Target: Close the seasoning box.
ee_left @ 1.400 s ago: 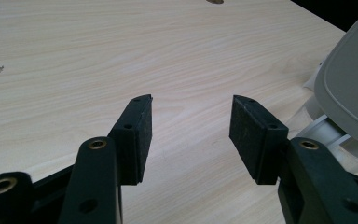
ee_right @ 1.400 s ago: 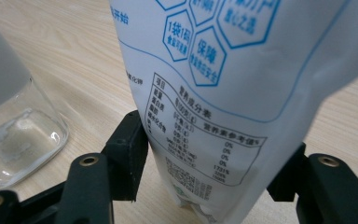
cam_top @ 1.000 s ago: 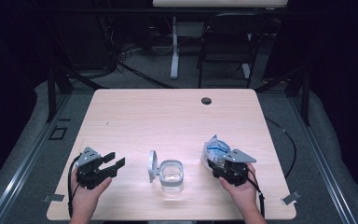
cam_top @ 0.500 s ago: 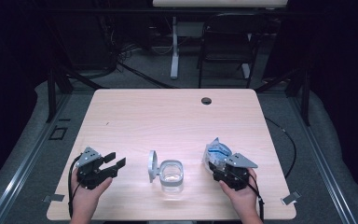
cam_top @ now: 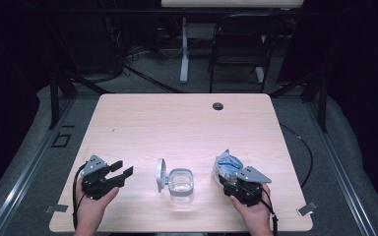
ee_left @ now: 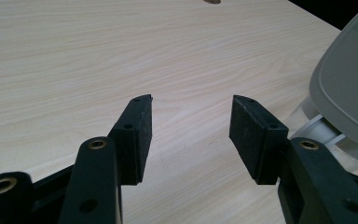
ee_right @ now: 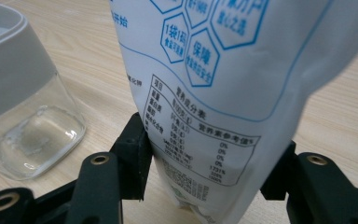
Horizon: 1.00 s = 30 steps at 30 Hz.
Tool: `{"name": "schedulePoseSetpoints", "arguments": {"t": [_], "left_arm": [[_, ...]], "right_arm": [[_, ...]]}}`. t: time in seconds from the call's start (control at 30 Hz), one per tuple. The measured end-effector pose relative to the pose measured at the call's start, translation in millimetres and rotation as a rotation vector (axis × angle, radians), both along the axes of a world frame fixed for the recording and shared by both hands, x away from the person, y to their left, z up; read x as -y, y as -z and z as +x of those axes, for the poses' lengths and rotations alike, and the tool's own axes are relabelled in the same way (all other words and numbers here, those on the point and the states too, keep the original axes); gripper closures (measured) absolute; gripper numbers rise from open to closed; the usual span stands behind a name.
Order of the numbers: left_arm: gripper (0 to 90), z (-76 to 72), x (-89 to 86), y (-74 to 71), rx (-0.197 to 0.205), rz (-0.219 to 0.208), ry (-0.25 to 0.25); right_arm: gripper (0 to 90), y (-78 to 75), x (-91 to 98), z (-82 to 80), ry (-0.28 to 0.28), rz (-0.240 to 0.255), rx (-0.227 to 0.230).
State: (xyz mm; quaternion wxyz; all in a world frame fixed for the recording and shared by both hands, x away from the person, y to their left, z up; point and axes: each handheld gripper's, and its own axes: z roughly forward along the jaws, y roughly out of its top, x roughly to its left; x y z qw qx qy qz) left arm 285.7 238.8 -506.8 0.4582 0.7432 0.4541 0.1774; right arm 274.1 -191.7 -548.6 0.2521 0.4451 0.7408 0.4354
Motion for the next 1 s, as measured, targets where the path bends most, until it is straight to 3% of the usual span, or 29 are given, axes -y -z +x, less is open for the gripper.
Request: {"name": "schedulePoseSetpoints", "arguments": {"t": [0.6,1.0], "left_arm": [[49.5,0.5,-2.2,0.3,0.002,-0.002,-0.007],[49.5,0.6,-3.2,0.1,0.002,-0.008,-0.011]], "right_arm": [[43.5,6.2,0.0,-0.1,-0.001,0.043,0.032],[40.4,15.4,-1.7,3.8,-0.014,0.009,0.015]]}}
